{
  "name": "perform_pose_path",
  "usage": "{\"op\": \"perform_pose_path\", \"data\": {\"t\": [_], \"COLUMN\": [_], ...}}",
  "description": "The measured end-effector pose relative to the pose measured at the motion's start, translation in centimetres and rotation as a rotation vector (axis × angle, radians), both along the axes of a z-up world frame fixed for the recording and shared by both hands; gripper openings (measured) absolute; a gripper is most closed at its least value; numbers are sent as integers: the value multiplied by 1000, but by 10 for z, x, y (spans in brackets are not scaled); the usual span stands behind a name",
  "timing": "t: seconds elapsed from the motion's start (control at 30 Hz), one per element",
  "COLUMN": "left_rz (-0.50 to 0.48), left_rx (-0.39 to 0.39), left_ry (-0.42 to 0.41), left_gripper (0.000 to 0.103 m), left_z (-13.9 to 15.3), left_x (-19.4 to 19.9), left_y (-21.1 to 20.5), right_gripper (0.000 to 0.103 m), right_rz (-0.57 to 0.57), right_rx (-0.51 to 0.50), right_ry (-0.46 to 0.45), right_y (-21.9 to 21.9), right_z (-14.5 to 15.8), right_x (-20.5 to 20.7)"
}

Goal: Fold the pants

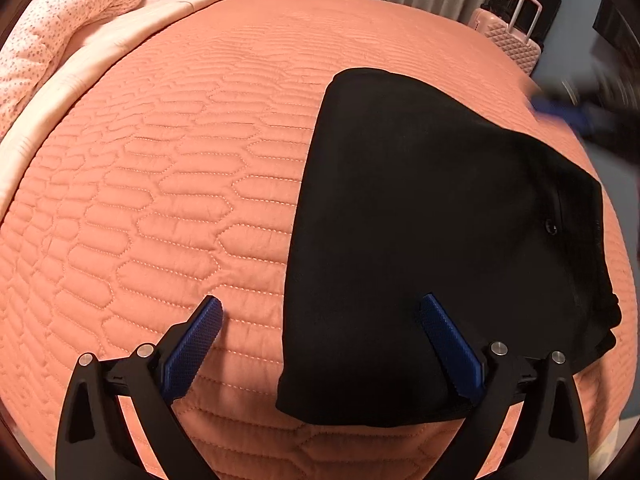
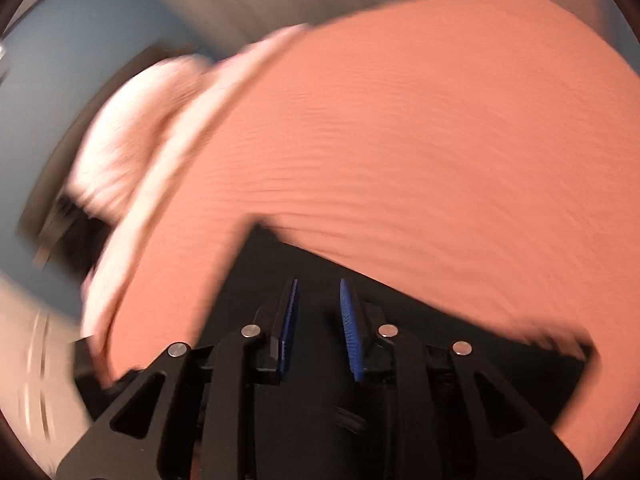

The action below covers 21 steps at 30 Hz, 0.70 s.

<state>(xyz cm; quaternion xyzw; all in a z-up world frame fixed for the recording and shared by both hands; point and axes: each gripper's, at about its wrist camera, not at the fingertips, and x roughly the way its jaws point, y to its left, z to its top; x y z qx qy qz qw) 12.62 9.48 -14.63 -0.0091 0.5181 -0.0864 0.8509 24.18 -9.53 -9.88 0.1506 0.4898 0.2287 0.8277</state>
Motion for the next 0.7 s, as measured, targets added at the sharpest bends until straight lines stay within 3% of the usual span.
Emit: {"op": "perform_pose_path", "data": {"t": [0.13,0.23,0.33,0.4,0.47,0.53,0.6,0.63,0.67,0.7], "left_rz": [15,-4,-23,-40,-50,-54,-66,-67,-68,-70], "left_rx": [-57,-70,-63,-60,-70,-90,-106,-113,-112,-106], "left_ry": [7,-2,-16,-26,-33,-31,-24,-18,-15,-15], "left_gripper": [98,98,98,98,98,98,98,98,98,98], "left_z": [-6,-9,-10,-11,-13,-12,-11,-11,-11,-10], "left_x": [-4,-6,-9,-10,-10,-10,-8,-7,-7,-7], "left_y": [6,7,7,6,7,11,14,16,16,16], "right_gripper": [25,25,19,19,20,23,41,62,73,73], "right_rz": [134,242,322,239,132,25,-55,-107,-138,-159], "right_rx": [-79,-142,-296,-337,-380,-271,-213,-235,-249,-240], "right_ry": [121,214,163,108,-7,-58,-116,-165,-196,-204], "right_y": [43,67,84,77,60,30,3,-10,-16,-24], "right_z": [-23,-46,-50,-44,-25,0,23,34,40,41], "right_x": [77,100,100,113,114,91,45,4,-27,-66]}}
